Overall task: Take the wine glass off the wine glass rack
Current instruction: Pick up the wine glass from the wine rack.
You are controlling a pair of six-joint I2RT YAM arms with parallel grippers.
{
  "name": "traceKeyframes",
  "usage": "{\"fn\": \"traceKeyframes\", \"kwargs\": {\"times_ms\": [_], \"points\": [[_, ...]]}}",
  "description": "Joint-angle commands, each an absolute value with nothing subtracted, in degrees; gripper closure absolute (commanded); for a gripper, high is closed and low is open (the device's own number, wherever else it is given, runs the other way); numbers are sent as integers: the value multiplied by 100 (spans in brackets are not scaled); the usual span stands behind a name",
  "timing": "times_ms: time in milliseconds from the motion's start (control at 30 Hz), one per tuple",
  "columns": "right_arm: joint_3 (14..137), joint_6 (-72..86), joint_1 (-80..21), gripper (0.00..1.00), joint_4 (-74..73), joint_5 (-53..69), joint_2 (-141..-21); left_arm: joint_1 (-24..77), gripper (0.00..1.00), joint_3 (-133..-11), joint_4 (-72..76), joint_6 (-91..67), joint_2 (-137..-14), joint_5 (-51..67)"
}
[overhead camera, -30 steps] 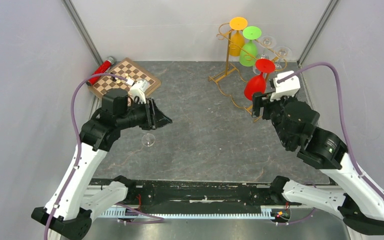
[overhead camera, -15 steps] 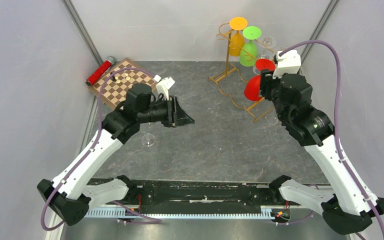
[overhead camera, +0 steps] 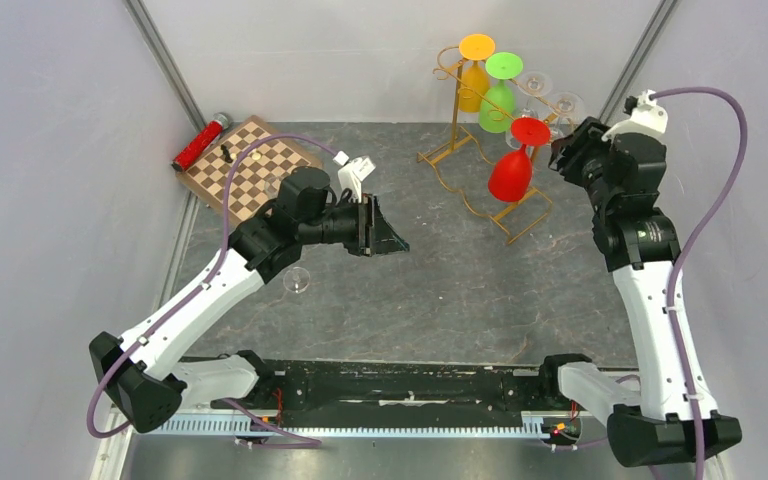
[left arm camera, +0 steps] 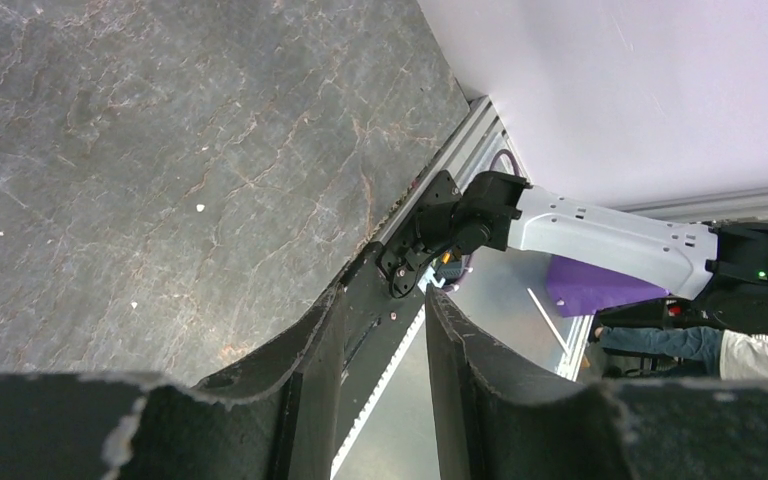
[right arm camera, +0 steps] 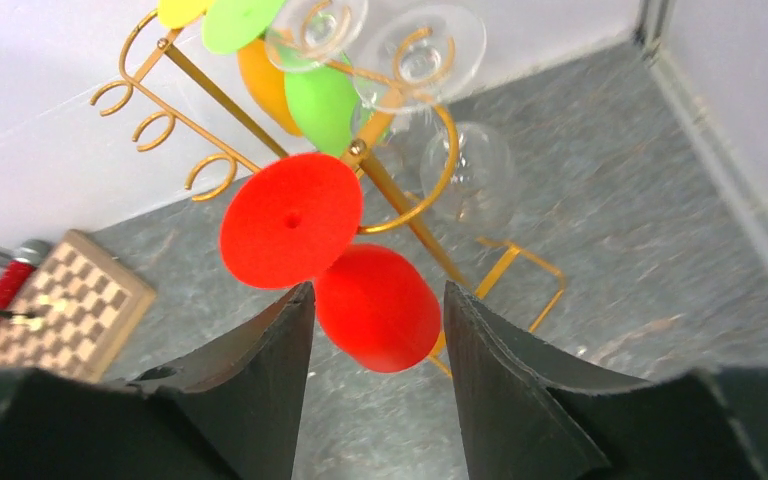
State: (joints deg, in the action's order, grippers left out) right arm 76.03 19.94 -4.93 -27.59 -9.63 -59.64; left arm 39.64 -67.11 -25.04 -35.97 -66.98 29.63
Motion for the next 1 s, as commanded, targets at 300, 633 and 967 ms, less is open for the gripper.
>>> {"fn": "traceKeyframes", "kwargs": {"times_ms": [300, 633, 967], "points": [[5583, 4734, 611, 51, -502, 1177, -5321, 3973, 59, -6653, -3067, -2792, -6608, 2742], [4858, 5741, 693, 48, 413, 1165, -4903, 3951, 59, -6592, -3395, -2452, -6417, 2571], [4564, 6471, 694, 47, 1087, 1193, -5032, 3885, 59, -6460, -3417, -2293, -6451, 2569]]}}
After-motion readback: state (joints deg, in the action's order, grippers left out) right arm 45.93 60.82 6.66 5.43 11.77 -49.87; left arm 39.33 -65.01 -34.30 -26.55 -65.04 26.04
